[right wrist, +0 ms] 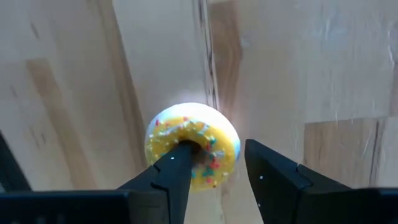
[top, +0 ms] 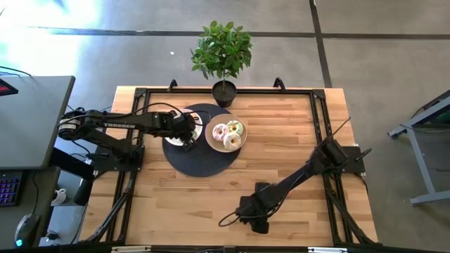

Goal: Pick & Place donuts
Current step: Put the small yellow donut onto the white plate

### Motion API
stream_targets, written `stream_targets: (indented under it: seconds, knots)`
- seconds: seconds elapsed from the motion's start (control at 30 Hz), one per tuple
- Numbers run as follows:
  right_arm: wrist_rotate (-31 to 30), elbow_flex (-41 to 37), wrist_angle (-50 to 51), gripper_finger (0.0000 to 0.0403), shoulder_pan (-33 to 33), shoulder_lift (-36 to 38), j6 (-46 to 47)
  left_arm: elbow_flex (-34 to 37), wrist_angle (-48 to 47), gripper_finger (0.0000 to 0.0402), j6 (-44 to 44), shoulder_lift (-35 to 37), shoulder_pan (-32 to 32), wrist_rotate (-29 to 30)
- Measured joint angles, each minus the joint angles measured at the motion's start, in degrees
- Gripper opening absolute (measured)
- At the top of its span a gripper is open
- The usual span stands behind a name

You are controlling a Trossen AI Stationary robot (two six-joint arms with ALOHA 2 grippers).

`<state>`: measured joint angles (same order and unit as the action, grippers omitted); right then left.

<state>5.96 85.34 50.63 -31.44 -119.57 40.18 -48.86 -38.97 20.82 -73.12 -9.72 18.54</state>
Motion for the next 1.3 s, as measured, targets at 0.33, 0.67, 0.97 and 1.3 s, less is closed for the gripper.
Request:
stream_targets:
  seconds: [0.33,0.67,0.97,1.3]
  knots:
    - [-0.9,0.0,0.1,0.0056,1.8,-0.1,-1.4,0.0,-0.7,0.0127,-1.4,0.5,0.0,-5.8]
    - [-7.4,1.6,-2.4,0.0019,11.8,0.0,-12.2,0.0,-4.2,0.0127,-1.0,8.6,0.0,-6.1]
    - [-18.0,2.8,-43.8,0.0025,26.8,0.0,-38.2,0.0,-11.0,0.0127,1.3,23.3,0.0,-3.6]
    - [-9.3,2.9,-73.3,0.0009,43.0,-3.1,-35.0,0.0,-10.7,0.0127,1.5,30.9,0.0,1.2]
